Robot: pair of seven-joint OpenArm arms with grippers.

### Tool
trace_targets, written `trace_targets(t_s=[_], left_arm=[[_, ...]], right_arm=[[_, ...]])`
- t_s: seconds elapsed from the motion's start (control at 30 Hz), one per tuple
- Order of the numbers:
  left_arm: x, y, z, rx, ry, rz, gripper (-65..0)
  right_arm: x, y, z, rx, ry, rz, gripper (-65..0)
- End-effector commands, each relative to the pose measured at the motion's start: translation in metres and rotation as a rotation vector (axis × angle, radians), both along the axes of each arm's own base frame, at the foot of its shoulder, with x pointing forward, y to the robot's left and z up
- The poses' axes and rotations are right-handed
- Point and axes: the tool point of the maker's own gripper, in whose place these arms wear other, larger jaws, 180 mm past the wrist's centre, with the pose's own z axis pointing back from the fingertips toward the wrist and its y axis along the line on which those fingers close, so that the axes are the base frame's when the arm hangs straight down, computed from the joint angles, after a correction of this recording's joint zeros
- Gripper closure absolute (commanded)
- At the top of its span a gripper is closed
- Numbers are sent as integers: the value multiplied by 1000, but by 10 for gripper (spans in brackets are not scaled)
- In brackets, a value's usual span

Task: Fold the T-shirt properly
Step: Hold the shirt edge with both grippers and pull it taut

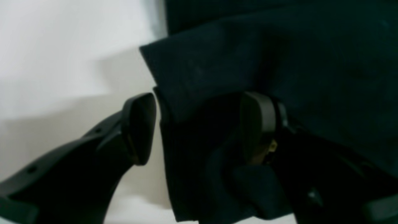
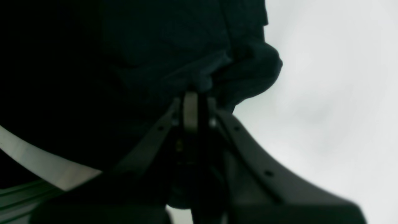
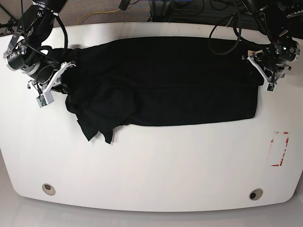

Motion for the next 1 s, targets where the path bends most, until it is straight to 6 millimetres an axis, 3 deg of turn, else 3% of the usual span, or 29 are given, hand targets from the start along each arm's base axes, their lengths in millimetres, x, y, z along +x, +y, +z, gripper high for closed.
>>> trace_targets(t_s=[0.0, 0.27, 0.47, 0.63, 0.77, 0.97], left_arm=[[7, 4, 6, 5, -29, -1, -367], [8, 5, 7, 5, -35, -1, -26], [18, 6, 32, 56, -100, -17, 0], [35, 5, 67, 115, -187, -38, 0], [53, 9, 91, 154, -216, -23, 0], [93, 16, 137, 178, -302, 11, 0]], right_arm=[[6, -3, 13, -10, -47, 6, 0], [6, 4, 10, 11, -45, 1, 0], [7, 2, 4, 25, -27, -6, 0], [26, -12, -3, 69, -13, -41, 0], [50, -31, 7, 72, -36, -61, 0], [90, -52, 39, 80, -108, -82, 0]])
